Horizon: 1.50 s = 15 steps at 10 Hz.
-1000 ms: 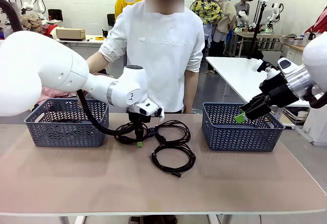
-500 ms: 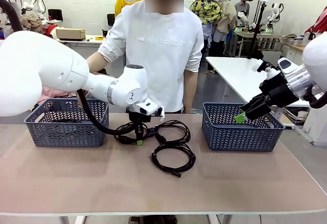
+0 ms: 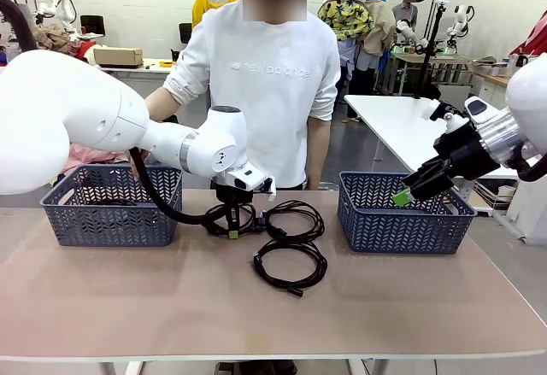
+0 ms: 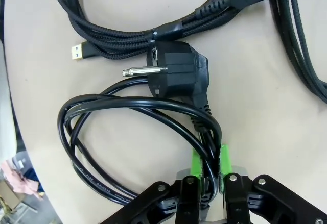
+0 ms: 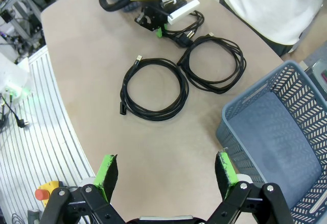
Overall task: Organize the cables according to human instructions.
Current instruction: Pick up a bundle of cables and place it in the basket indicated by the human.
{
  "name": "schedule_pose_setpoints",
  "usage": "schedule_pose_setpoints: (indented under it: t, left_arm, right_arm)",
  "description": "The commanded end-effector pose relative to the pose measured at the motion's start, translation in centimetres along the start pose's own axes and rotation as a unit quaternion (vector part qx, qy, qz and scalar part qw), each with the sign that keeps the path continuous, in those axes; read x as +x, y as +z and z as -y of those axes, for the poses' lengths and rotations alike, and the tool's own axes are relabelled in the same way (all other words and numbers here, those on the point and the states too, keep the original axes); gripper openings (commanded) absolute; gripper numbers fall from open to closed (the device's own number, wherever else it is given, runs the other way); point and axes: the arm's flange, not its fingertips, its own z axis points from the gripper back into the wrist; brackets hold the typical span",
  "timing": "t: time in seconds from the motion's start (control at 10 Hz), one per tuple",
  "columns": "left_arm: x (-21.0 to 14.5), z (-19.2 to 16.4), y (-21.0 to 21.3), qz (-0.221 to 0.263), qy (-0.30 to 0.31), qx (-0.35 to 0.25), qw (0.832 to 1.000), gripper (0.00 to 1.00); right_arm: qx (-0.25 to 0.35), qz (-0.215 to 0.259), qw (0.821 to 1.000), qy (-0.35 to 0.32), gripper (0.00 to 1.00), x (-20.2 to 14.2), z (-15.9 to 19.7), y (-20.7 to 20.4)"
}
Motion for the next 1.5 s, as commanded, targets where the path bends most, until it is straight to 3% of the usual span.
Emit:
schedule_pose_setpoints:
  t: [0.0,0.2,0.7,1.1,1.4]
  left_arm:
    - [-0.5,0.3,1.7,-0.022,0.031,0.011,0.999,0.00]
    - [-0.8,0.4,4.0,-0.032,0.071,0.050,0.996,0.00]
    - [-2.4,1.9,14.3,0.000,0.034,0.102,0.994,0.00]
    - [-9.2,4.4,20.7,-0.024,0.027,0.120,0.992,0.00]
    - [-16.1,5.2,21.3,-0.025,0.039,0.132,0.990,0.00]
  right_arm:
    - [0.009,0.015,1.000,0.008,1.00,0.1,0.4,0.0]
    - [0.009,0.015,1.000,0.008,1.00,0.1,0.4,0.0]
    - [0.009,0.015,1.000,0.008,1.00,0.1,0.4,0.0]
    - [0.009,0.015,1.000,0.008,1.00,0.1,0.4,0.0]
    - [0.009,0.015,1.000,0.008,1.00,0.1,0.4,0.0]
